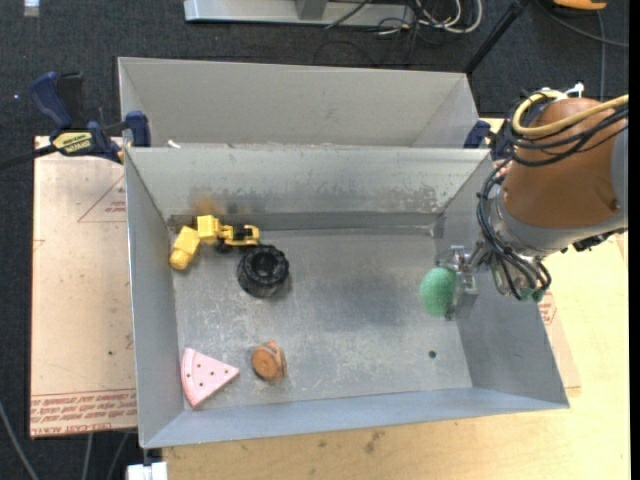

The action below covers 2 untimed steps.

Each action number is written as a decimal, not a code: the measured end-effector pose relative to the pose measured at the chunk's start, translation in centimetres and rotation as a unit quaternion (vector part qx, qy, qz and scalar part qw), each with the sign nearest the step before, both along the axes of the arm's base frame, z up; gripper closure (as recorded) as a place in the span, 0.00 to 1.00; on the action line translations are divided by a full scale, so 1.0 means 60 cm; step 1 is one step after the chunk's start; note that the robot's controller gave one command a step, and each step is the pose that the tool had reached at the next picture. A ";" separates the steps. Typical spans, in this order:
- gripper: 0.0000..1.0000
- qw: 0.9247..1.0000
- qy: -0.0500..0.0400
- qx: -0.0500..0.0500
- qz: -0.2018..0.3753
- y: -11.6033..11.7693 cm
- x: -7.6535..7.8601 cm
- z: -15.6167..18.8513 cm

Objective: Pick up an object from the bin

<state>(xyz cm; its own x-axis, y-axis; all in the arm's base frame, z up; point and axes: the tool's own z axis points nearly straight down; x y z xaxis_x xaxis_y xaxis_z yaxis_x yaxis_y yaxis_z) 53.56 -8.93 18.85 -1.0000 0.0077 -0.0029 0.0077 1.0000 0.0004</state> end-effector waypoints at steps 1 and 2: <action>1.00 1.000 0.000 0.000 0.000 0.000 0.000 0.000; 1.00 1.000 0.003 0.001 -0.011 -0.002 0.035 0.072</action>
Offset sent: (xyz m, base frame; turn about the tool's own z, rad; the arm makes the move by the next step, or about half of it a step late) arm 0.0407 -0.0034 0.0857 0.0441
